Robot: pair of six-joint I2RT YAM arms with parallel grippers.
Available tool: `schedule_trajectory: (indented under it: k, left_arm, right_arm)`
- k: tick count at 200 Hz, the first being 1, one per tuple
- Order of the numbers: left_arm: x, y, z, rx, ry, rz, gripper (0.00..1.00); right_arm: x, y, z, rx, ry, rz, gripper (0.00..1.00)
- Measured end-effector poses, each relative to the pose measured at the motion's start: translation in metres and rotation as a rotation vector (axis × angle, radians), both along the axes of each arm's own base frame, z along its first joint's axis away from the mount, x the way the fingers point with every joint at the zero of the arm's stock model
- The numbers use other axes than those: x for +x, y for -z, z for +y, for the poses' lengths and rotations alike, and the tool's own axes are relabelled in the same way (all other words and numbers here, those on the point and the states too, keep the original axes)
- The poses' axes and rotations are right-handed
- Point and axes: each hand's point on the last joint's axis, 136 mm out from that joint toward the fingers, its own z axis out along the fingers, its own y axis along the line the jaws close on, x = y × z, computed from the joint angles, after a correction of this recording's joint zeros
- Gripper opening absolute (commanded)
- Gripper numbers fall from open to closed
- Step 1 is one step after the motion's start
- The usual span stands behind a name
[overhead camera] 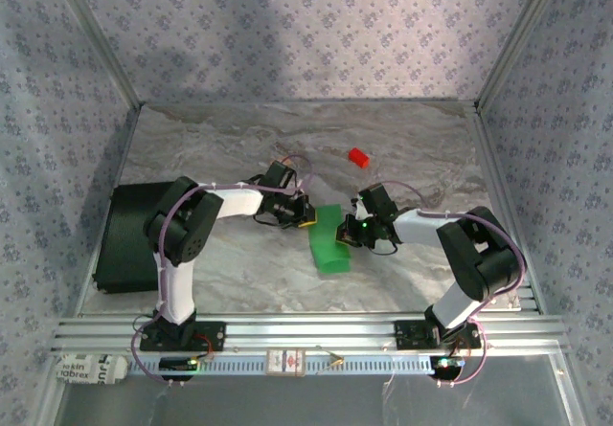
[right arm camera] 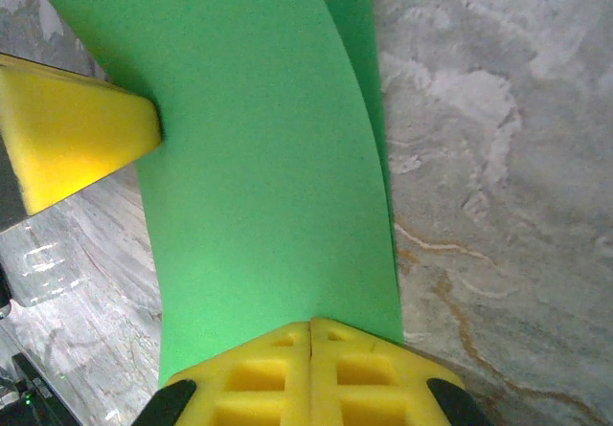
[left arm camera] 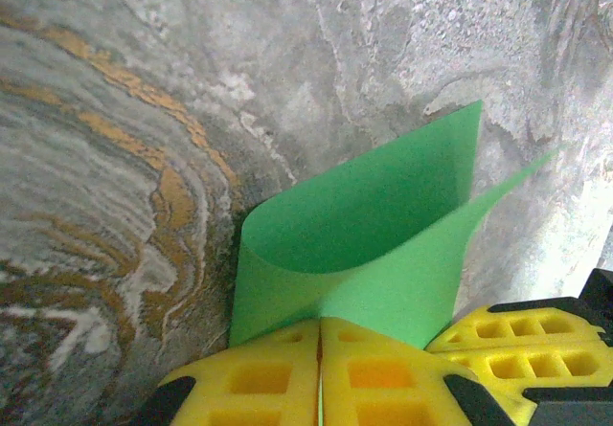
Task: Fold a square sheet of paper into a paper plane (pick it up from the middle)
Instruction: First fold the square sheet of paper in half at the center of the table.
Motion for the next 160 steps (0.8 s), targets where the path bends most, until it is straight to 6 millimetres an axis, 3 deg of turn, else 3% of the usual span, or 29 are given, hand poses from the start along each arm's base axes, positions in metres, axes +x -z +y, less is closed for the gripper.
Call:
schedule_trajectory:
  k: [113, 160]
  left_arm:
    - [0.010, -0.008, -0.005, -0.006, -0.007, -0.031, 0.08]
    - [0.015, -0.001, -0.003, 0.003, -0.007, -0.041, 0.08]
  right_arm:
    - [0.000, 0.000, 0.000, 0.000, 0.000, 0.000, 0.00]
    - [0.000, 0.000, 0.000, 0.003, 0.000, -0.004, 0.00]
